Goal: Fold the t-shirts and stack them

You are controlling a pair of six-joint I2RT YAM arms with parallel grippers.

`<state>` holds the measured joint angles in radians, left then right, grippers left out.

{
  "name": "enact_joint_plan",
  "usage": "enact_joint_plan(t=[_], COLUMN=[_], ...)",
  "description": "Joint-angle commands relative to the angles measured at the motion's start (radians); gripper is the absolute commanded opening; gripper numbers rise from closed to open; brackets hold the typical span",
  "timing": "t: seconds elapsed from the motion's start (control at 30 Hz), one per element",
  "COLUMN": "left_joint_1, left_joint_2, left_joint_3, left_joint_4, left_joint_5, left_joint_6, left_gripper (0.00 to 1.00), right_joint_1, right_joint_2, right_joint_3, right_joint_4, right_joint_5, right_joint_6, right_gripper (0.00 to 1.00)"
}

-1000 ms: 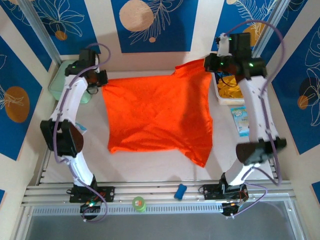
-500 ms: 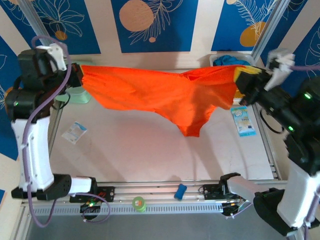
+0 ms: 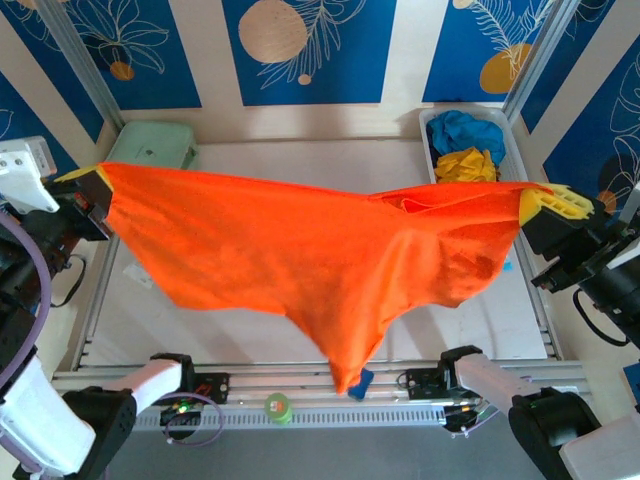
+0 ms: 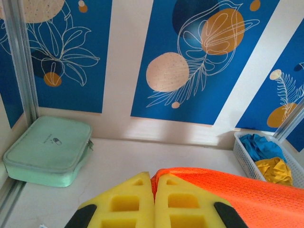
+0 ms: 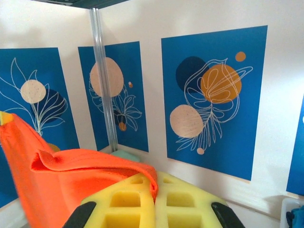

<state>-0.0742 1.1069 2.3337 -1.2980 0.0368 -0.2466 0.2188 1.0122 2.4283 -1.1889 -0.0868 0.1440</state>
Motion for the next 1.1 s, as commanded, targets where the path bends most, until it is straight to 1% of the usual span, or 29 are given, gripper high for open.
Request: enact_joint_plan(t=[0.0, 0.17, 0.3, 0.47, 0.63, 0.7, 0.77, 0.9, 0.97, 1.0, 1.07], left_joint_1=[0.007, 0.007, 0.007, 0.007, 0.007, 0.007, 0.007, 0.007, 0.007, 0.007, 0.007], left_joint_2=[0.047, 0.086, 0.149, 0.261, 0.420, 0.519, 0.645, 0.901, 1.027, 1.073, 1.157], left_joint_3=[-0.010, -0.098, -0.179, -0.338, -0.505, -0.527, -0.506, -0.388, -0.298, -0.258, -0.178], left_joint_4=[-0.011, 0.077, 0.164, 0.327, 0.528, 0.587, 0.622, 0.645, 0.637, 0.632, 0.626], left_joint_5=[-0.060, -0.100, -0.148, -0.207, -0.242, -0.242, -0.237, -0.226, -0.225, -0.227, -0.231], left_joint_6=[0.030, 0.061, 0.090, 0.122, 0.119, 0.113, 0.105, 0.087, 0.080, 0.078, 0.079], left_gripper=[0.00, 0.00, 0.00, 0.00, 0.00, 0.00, 0.00, 0.00, 0.00, 0.00, 0.00], right_joint_1=[0.009, 0.040, 0.035, -0.008, -0.040, -0.047, -0.053, -0.062, -0.063, -0.065, -0.070], right_joint_2=[0.017, 0.123, 0.253, 0.472, 0.721, 0.863, 1.042, 1.396, 1.539, 1.572, 1.586], right_joint_3=[-0.032, -0.083, -0.127, -0.162, -0.221, -0.172, -0.055, 0.297, 0.453, 0.471, 0.410], right_joint_4=[-0.013, 0.008, 0.056, 0.106, 0.234, 0.251, 0.237, 0.162, 0.162, 0.184, 0.272], right_joint_5=[0.089, 0.237, 0.306, 0.316, 0.293, 0.294, 0.308, 0.341, 0.359, 0.368, 0.380], right_joint_6=[-0.033, -0.096, -0.135, -0.144, -0.146, -0.165, -0.199, -0.260, -0.286, -0.296, -0.304], right_gripper=[0.00, 0.00, 0.00, 0.00, 0.00, 0.00, 0.00, 0.00, 0.00, 0.00, 0.00])
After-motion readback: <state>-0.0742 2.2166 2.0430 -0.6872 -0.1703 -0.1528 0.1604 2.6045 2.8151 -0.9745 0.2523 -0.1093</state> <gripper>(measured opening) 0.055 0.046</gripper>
